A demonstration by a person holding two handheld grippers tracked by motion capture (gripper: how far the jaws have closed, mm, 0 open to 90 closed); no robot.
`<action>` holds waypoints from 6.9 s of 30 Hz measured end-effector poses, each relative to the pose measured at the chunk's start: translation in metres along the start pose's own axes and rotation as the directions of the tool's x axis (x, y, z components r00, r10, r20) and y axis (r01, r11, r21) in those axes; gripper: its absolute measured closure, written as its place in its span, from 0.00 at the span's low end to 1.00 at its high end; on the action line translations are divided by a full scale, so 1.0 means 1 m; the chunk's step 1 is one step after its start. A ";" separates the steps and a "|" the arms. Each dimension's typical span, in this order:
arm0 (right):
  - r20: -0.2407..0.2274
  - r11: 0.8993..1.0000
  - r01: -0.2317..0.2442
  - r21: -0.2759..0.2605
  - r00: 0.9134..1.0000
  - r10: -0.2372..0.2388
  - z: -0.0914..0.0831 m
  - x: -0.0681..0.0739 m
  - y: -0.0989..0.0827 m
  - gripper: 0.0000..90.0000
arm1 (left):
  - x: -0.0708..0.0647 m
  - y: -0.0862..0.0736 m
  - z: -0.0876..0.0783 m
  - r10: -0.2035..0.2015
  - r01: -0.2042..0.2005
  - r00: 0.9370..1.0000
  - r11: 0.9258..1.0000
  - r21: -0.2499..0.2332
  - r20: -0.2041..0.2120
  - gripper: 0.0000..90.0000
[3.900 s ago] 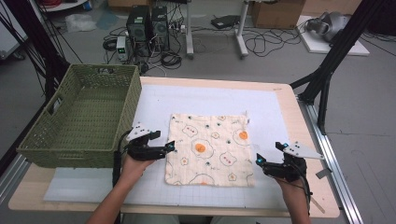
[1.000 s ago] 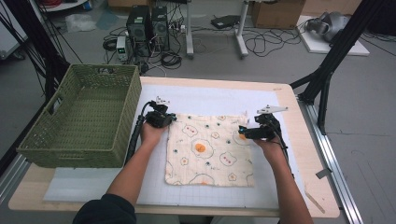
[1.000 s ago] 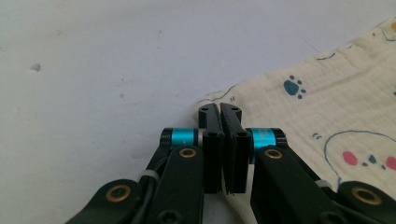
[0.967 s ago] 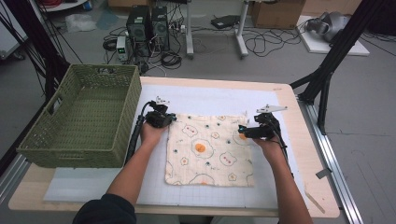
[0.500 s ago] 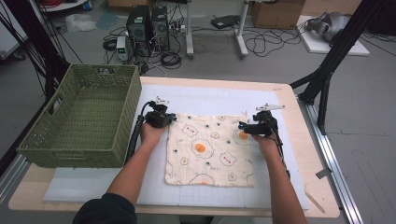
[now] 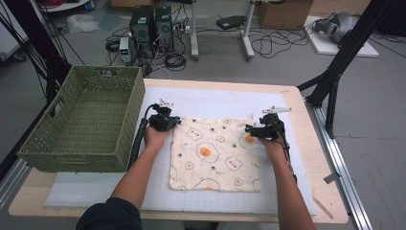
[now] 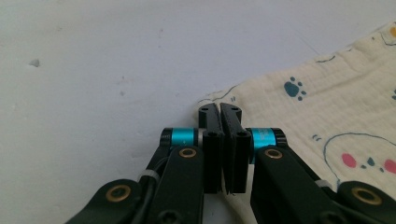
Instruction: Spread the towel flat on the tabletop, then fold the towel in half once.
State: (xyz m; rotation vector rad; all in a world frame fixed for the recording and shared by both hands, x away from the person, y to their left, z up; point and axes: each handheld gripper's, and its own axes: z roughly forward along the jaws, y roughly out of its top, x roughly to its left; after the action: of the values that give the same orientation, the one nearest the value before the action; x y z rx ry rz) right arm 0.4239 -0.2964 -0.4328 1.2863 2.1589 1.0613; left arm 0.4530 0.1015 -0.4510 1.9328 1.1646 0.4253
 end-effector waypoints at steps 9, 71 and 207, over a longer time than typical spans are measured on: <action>0.011 1.000 -0.007 -0.024 1.000 0.008 -0.004 -0.002 0.006 0.29 | 0.001 0.000 0.000 -0.012 0.012 1.000 1.000 -0.004 0.006 0.97; -0.018 0.976 0.199 -0.085 0.979 -0.201 -0.034 0.025 0.015 0.96 | -0.014 0.002 -0.078 -0.010 0.042 0.991 0.972 -0.231 0.137 0.97; -0.126 0.996 0.056 0.067 0.991 -0.047 -0.039 0.049 -0.051 0.90 | -0.037 -0.062 -0.072 -0.001 0.001 0.991 1.000 0.002 0.137 0.94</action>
State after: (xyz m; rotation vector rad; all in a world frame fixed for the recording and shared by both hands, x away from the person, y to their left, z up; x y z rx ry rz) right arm 0.3452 -0.2837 -0.4463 1.2167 2.3279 1.0794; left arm 0.3527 0.1189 -0.4521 1.9312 1.0777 0.2860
